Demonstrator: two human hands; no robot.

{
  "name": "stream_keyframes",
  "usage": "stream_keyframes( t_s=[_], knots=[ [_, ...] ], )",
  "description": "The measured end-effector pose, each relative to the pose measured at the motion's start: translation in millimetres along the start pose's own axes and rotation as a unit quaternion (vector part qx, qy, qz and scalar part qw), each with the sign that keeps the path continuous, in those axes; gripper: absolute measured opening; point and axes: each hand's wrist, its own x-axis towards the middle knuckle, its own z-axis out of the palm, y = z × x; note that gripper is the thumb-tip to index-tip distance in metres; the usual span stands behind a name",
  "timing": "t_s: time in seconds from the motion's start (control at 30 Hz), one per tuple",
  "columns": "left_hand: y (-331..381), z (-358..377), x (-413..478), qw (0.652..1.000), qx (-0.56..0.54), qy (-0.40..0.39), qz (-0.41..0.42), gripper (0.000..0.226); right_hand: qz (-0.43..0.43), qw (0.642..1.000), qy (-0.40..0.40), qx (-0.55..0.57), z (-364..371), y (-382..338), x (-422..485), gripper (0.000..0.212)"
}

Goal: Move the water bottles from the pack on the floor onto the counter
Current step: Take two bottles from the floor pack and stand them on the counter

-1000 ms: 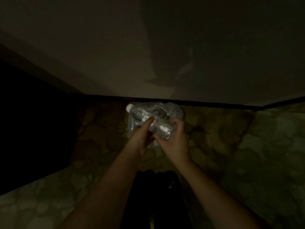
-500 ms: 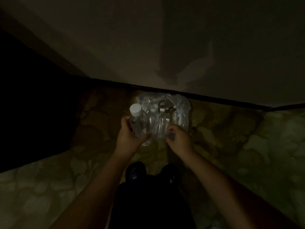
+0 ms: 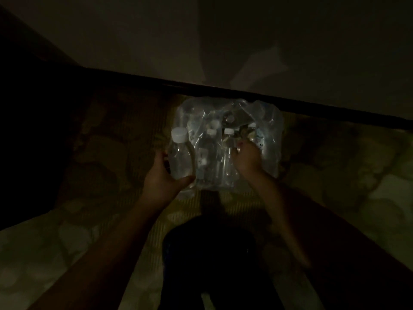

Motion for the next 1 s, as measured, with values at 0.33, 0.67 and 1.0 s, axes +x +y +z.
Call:
stream_keyframes(
  t_s=[0.33,0.67,1.0],
  knots=[
    [-33.6,20.1,19.1,1.0,0.013,-0.013,-0.008,0.075,0.053,0.998,-0.009,0.029,32.2,-1.2,36.8,0.043],
    [33.9,3.0,-46.4,0.998,0.054,-0.029,-0.02,0.075,-0.054,0.988,0.1,0.104,-54.5,-19.3,-36.7,0.062],
    [177.7,-63.8,-148.1,0.987,0.107,-0.019,0.114,0.07,-0.129,0.975,0.116,0.14,-227.2,-99.4,-164.1,0.056]
  ],
)
